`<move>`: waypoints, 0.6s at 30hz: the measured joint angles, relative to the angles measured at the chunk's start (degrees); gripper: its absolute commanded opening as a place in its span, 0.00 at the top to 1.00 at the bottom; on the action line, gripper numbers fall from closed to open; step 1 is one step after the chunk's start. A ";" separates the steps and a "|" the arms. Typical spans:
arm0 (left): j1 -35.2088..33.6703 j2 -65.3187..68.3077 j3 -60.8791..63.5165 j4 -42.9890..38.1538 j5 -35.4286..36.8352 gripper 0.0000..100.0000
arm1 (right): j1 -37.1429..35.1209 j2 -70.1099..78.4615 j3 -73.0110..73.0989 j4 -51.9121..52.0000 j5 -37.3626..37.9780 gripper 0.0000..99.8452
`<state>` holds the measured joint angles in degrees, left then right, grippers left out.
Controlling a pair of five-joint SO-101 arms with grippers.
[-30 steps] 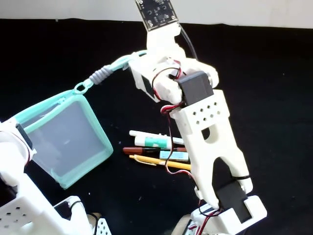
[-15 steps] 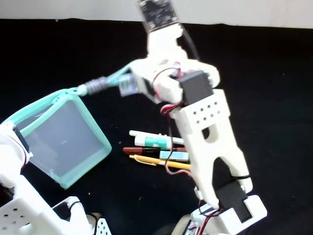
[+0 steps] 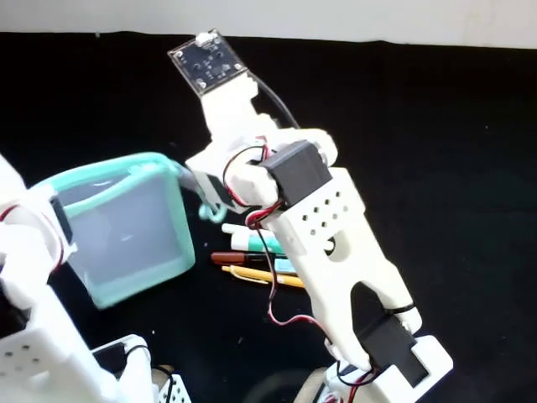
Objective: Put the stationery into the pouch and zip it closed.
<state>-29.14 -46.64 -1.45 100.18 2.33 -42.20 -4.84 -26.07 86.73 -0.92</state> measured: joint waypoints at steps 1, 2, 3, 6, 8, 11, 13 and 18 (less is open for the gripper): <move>0.35 0.00 -0.88 -0.53 0.00 0.99 | 0.00 0.00 0.00 0.00 0.00 0.63; 0.62 0.00 -1.58 -1.23 0.00 0.99 | 0.00 0.00 0.00 0.00 0.00 0.63; 0.79 -0.09 -2.20 -2.11 0.00 0.99 | 0.09 0.00 0.00 0.00 0.00 0.63; 0.97 -0.09 -2.46 -4.13 0.00 0.99 | 0.97 0.00 0.00 0.00 0.00 0.63; 0.97 0.00 -2.46 -4.75 0.00 0.99 | 2.11 0.00 0.00 0.00 0.00 0.63; 0.97 0.00 -2.55 -6.33 0.00 0.99 | 4.22 0.00 0.00 0.00 0.00 0.63; 0.97 0.00 -2.55 -7.74 0.79 0.99 | 5.36 0.00 0.26 0.00 0.00 0.63; 2.64 0.00 -2.55 -10.73 1.49 0.99 | 7.21 -0.18 4.75 0.00 0.00 0.63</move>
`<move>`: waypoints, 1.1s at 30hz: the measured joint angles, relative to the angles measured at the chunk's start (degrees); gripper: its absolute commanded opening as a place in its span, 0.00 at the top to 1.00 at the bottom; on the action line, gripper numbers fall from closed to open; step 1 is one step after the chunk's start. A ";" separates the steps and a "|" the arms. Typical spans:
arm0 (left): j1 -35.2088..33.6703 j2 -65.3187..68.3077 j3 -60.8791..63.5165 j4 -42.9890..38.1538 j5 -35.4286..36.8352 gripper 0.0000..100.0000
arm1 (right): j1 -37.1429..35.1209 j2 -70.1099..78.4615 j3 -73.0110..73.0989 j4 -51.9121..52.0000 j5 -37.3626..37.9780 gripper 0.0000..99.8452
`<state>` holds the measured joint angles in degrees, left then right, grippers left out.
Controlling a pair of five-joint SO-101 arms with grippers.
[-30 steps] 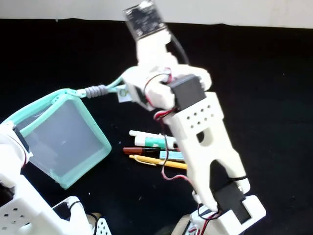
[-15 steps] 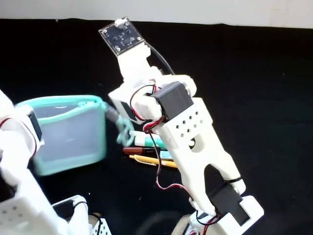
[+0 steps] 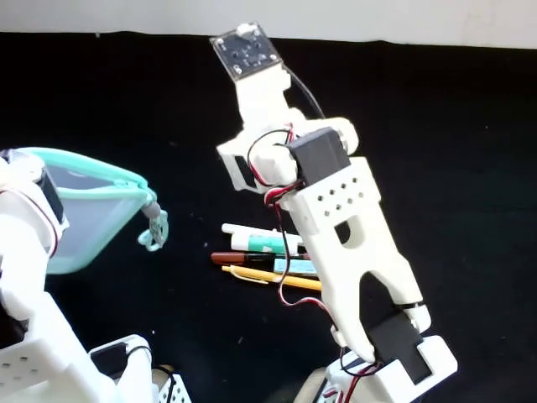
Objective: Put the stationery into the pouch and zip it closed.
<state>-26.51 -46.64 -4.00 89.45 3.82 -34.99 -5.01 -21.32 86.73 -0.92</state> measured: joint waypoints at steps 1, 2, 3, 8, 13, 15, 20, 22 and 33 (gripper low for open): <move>0.97 0.00 0.00 -0.62 0.09 0.99 | 0.09 -0.09 0.79 0.00 0.00 0.63; 1.93 0.00 0.35 -1.49 0.35 0.99 | 0.35 -0.09 1.67 0.00 0.00 0.63; 2.81 0.00 1.32 -2.81 1.05 0.99 | 0.70 -0.09 2.37 -0.09 0.00 0.63; 5.10 0.18 8.97 -12.66 3.60 0.99 | 1.93 -0.09 5.54 -1.49 0.00 0.63; 5.71 0.79 10.55 -19.08 5.80 0.99 | 2.20 -0.09 5.80 -1.85 0.00 0.63; 6.07 2.37 10.20 -19.60 7.12 0.99 | 2.20 -0.09 5.80 -1.85 0.00 0.63; 6.07 7.38 9.76 -19.87 9.23 0.99 | 2.20 -0.09 5.80 -1.85 0.00 0.63; 6.07 8.62 9.58 -19.43 9.32 0.99 | 2.20 -0.09 5.80 -1.85 0.00 0.63; 6.33 8.62 11.43 -11.25 1.76 0.99 | 2.20 -0.18 9.23 -1.85 0.00 0.63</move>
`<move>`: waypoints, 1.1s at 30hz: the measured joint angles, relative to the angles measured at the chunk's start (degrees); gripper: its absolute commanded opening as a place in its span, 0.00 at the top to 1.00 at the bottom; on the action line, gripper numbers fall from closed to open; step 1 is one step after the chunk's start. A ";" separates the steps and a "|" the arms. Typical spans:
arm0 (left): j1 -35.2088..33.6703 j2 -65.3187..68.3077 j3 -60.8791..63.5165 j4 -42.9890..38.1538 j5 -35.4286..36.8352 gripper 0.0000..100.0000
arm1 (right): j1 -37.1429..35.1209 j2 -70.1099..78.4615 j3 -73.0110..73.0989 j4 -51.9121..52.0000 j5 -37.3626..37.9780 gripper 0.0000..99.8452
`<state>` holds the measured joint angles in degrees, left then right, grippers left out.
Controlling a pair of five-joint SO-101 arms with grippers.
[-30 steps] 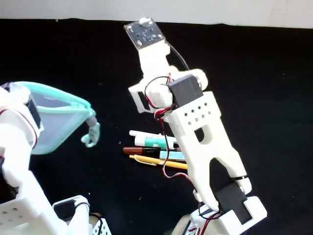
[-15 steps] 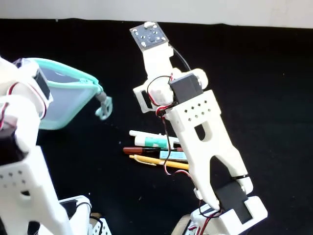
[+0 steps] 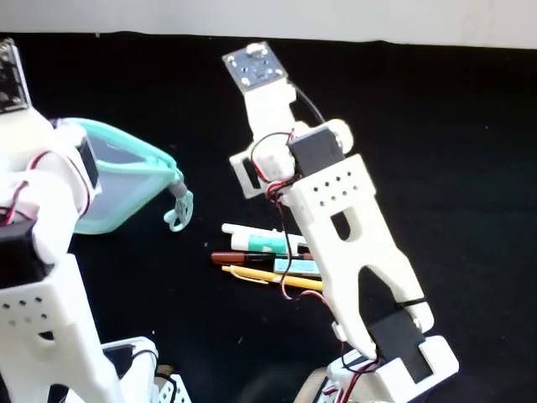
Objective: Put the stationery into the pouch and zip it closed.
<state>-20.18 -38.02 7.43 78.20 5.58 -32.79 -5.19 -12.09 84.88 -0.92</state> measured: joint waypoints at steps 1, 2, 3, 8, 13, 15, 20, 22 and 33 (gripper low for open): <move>-0.09 -0.09 0.00 0.79 -0.70 0.99 | 0.00 0.00 0.62 -0.53 0.00 0.63; -0.62 -0.09 0.00 1.49 -1.32 0.99 | 0.00 0.00 1.41 -0.88 0.00 0.63; -1.49 -0.09 0.00 2.11 -2.11 0.99 | 0.00 0.00 2.20 -1.05 0.00 0.63; -7.03 -0.18 0.18 6.24 -7.56 0.99 | 0.00 0.00 2.99 -1.23 0.00 0.63; -8.44 -0.18 0.18 10.29 -11.78 0.99 | 0.00 0.00 2.99 -1.49 0.00 0.63; -8.44 -0.18 0.18 10.73 -11.96 0.99 | 0.00 0.00 2.99 -1.49 0.00 0.63; -8.44 -0.18 0.18 10.90 -11.96 0.99 | 0.00 0.00 2.99 -1.49 0.00 0.63; -8.44 -0.18 0.18 11.08 -11.96 0.99 | 0.00 0.00 2.99 -1.49 0.00 0.63; -8.44 -0.18 0.18 15.30 -14.07 0.91 | 0.00 0.00 2.99 -1.49 0.00 0.63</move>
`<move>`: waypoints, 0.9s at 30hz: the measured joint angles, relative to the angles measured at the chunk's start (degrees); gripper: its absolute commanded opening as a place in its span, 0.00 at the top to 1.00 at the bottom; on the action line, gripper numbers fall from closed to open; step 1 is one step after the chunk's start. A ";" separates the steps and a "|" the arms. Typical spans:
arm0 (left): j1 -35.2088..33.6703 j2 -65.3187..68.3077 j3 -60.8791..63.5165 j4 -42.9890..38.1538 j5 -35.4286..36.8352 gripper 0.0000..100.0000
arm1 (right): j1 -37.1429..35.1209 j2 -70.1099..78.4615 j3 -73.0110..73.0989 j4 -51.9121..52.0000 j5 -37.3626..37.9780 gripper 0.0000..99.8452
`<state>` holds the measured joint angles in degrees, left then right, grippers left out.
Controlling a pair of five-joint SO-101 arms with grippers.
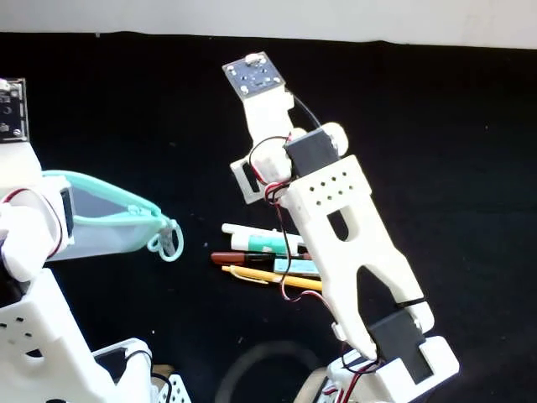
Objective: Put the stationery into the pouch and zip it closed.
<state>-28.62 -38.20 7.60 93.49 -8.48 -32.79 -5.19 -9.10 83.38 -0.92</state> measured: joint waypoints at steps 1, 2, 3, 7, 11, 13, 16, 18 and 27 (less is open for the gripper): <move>0.00 0.00 0.00 0.26 0.00 0.91 | 0.00 0.00 0.00 0.00 0.00 0.63; 0.00 0.00 0.00 0.44 0.00 0.93 | 0.00 0.00 0.00 0.00 0.00 0.63; 0.00 0.00 0.00 0.62 0.00 0.95 | 0.00 0.00 0.00 0.00 0.00 0.63; 0.00 0.00 0.00 0.62 0.00 1.00 | 0.00 0.00 0.00 0.00 0.00 0.63; 0.00 0.00 0.00 0.79 -1.32 0.99 | 0.00 0.00 0.00 0.00 0.00 0.63; 0.00 0.00 -0.53 0.79 -1.41 0.99 | 0.00 0.00 0.00 0.00 0.00 0.63; 1.05 0.00 -4.57 1.05 0.70 0.99 | 0.00 0.00 0.00 0.00 0.00 0.63; 3.96 0.09 -8.00 1.41 2.55 0.99 | 0.00 0.00 0.00 0.00 0.00 0.63; 14.42 1.49 -16.53 1.23 10.99 0.99 | 0.00 0.00 0.00 0.00 0.00 0.63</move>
<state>-14.20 -36.70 -8.92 94.73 2.51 -32.79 -5.19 -9.10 83.38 -0.92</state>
